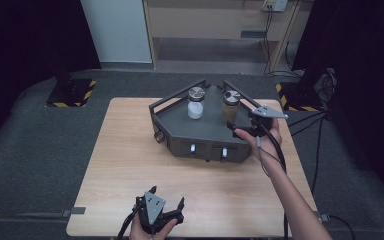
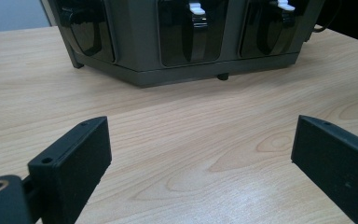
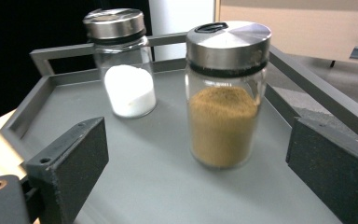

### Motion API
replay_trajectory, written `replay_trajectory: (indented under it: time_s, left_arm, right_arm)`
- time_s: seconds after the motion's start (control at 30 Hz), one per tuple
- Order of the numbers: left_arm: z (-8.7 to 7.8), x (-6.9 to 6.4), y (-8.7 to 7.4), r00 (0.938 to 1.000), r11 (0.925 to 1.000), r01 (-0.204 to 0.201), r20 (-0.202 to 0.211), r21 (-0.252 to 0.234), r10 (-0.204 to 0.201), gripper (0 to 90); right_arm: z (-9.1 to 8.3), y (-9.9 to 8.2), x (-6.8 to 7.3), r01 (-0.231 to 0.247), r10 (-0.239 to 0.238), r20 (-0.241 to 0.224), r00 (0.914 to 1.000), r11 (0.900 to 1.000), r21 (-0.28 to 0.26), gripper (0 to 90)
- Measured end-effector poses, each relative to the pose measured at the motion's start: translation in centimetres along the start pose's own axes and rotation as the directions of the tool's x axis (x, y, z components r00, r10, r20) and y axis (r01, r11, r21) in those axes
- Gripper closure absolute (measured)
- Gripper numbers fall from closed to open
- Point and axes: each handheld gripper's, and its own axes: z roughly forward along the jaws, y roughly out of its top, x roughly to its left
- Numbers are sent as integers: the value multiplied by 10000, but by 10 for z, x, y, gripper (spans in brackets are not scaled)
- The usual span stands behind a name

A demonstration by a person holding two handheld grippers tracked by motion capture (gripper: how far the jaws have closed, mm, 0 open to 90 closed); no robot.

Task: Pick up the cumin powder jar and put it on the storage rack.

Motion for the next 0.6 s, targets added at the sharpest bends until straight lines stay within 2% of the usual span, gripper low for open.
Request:
replay_trajectory:
  time_s: [0.17, 0.2, 0.6]
  left_arm:
    - [-2, -1, 0, 10000, 10000, -38, -76, -85, 37, 39]
    - [-2, -1, 0, 10000, 10000, -38, -76, -85, 37, 39]
    - [-3, -3, -3, 9997, 9999, -140, -206, -78, 138, 39]
  right_arm:
    - [-24, -10, 3, 5, -6, -64, 10000, 9999, -146, 67]
    - [-24, -10, 3, 5, -6, -64, 10000, 9999, -146, 67]
    - [-86, -50, 11, 161, -157, 140, 9998, 9993, -334, 66]
